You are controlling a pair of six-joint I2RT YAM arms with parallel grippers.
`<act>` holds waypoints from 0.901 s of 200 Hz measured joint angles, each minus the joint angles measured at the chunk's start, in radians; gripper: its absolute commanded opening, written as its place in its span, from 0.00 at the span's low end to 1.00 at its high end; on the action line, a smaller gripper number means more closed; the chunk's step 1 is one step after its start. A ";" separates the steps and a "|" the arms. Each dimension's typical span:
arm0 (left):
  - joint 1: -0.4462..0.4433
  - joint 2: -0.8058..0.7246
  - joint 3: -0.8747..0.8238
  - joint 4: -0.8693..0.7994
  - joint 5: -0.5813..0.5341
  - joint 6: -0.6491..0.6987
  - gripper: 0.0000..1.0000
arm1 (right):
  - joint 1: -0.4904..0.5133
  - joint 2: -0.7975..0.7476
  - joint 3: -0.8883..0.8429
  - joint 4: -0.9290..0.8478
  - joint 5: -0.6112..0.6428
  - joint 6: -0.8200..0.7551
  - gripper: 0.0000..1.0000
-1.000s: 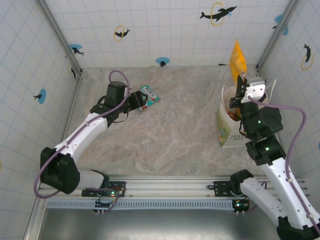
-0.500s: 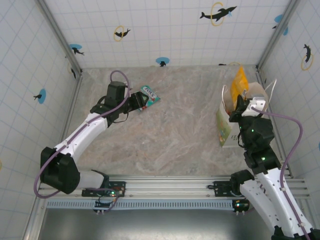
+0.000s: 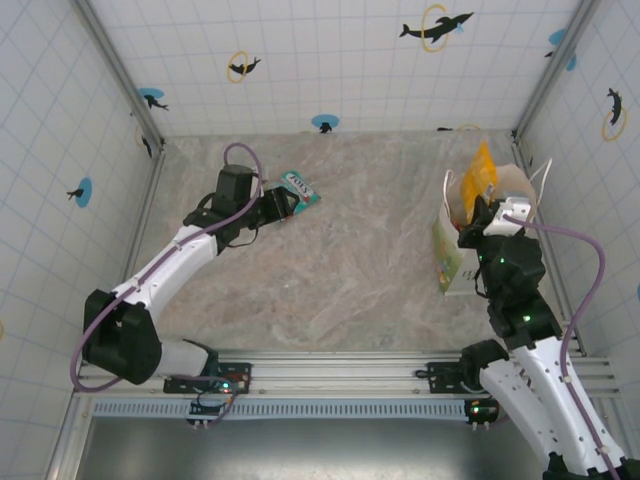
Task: Place the snacks into the paper bag
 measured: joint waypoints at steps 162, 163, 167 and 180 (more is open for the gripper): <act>0.000 0.005 0.000 0.000 0.000 0.000 0.71 | 0.000 0.023 -0.001 -0.063 0.019 0.019 0.25; 0.000 0.005 0.000 0.000 0.000 0.000 0.71 | 0.000 0.024 -0.001 -0.064 0.019 0.023 0.26; 0.000 0.005 0.000 0.000 0.000 0.000 0.71 | 0.000 0.025 0.002 -0.070 0.020 0.014 0.28; 0.000 0.005 0.000 0.000 -0.001 0.000 0.70 | 0.000 0.029 0.018 -0.090 0.026 0.014 0.34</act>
